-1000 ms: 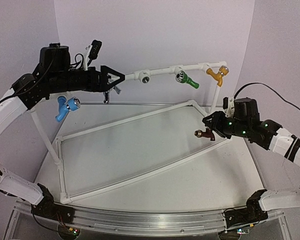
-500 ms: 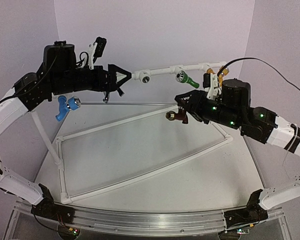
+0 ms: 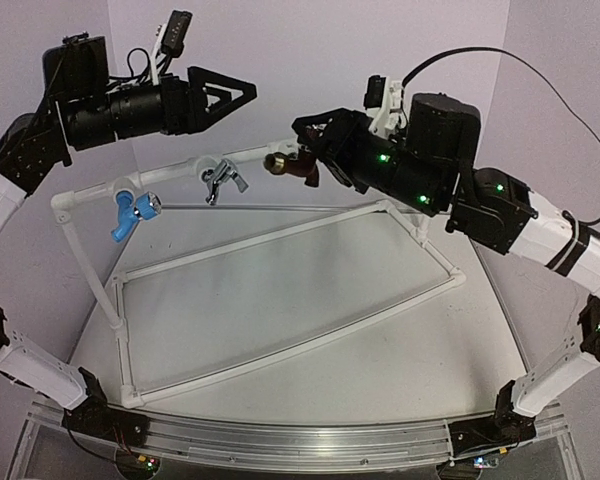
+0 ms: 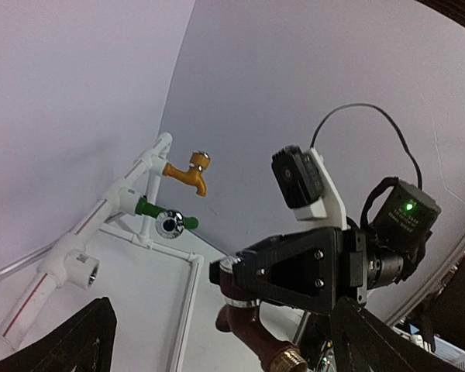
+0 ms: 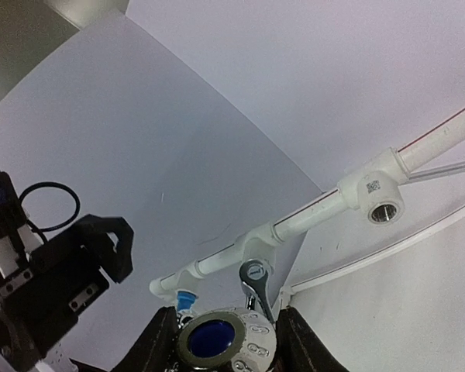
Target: Install the water faucets
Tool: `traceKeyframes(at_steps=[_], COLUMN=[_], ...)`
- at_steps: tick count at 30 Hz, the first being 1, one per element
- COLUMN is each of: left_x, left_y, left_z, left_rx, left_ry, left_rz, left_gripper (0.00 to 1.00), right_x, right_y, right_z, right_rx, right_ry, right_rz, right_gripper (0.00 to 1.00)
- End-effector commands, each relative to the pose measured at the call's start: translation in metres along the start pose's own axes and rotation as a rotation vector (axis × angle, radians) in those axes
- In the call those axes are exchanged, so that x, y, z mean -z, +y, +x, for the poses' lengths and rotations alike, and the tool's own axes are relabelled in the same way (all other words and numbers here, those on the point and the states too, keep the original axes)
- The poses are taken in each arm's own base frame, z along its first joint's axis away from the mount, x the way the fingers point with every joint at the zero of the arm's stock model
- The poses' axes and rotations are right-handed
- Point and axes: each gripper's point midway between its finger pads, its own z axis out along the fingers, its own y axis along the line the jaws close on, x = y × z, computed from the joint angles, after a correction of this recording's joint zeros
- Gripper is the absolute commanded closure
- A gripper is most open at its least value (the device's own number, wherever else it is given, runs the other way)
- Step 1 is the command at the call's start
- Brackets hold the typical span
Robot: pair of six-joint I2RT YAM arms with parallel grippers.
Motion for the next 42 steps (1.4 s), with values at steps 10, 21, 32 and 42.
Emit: traceKeyframes(at_steps=[10, 21, 32, 42], left_x=[-0.026, -0.029, -0.027, -0.002], left_y=[0.01, 0.022, 0.015, -0.006], left_z=[0.055, 0.04, 0.028, 0.02], left_rx=[0.044, 0.034, 0.033, -0.012], left_ry=[0.204, 0.156, 0.111, 0.081], left_rz=[0.022, -0.057, -0.029, 0.053], left_gripper=[0.07, 0.34, 0.71, 1.0], right_x=[-0.021, -0.03, -0.032, -0.014], right_y=[0.002, 0.011, 0.016, 0.036], right_z=[-0.041, -0.025, -0.017, 0.013], right_rx=[-0.025, -0.023, 0.002, 0.407], right_ry=[-0.225, -0.161, -0.125, 0.036], right_rz=[0.125, 0.07, 0.039, -0.139], right_gripper=[1.0, 1.0, 1.0, 0.16])
